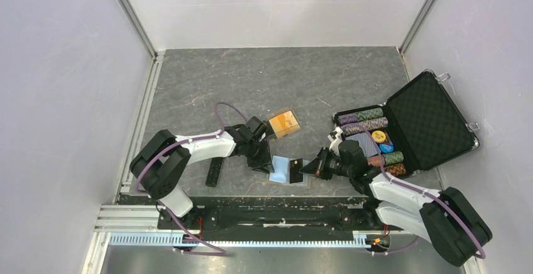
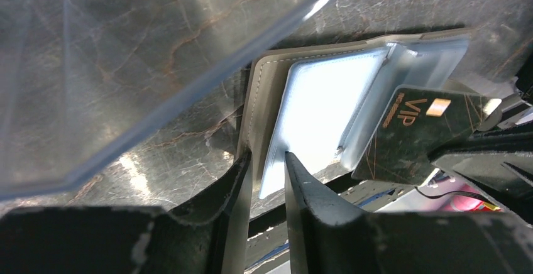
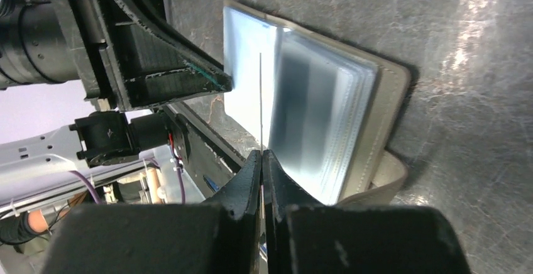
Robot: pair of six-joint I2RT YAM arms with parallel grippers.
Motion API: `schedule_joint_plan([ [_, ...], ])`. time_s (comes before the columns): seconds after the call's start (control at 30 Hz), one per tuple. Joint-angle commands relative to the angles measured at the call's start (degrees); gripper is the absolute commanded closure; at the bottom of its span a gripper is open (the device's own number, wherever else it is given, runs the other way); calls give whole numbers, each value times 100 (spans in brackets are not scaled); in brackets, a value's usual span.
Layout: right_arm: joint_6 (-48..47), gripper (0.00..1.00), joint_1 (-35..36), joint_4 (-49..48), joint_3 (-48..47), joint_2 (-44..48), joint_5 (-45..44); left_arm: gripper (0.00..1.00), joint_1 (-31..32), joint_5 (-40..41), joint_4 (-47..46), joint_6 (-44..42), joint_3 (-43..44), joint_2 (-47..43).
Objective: Put the credit cards into the card holder
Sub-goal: Insert the credit card into the card holder.
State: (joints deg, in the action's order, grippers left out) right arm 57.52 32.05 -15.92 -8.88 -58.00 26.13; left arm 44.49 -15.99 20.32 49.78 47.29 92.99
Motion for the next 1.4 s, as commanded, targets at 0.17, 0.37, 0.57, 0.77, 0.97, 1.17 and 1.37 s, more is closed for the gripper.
schedule_joint_plan([
  [0.17,147,100,54,-681,61,-585,-183,68,21,560,561,-378,-32,-55],
  [0.37,210,100,264,-1199,-2,-1040,-65,73,103,469,447,-241,-199,-209],
  [0.57,58,100,305,-1270,-142,-1414,5,75,104,465,503,-360,-237,-186],
  [0.77,-221,100,310,-1094,-493,-1779,165,75,104,619,780,-580,-95,-126],
  [0.97,-497,100,315,-807,-844,-2043,51,75,105,674,895,-654,-60,-132],
  [1.17,-518,100,310,-931,-850,-2265,-64,75,113,643,895,-687,-71,-139],
  [1.37,-457,100,399,-1316,-719,-2463,-120,75,121,582,872,-694,-44,-150],
])
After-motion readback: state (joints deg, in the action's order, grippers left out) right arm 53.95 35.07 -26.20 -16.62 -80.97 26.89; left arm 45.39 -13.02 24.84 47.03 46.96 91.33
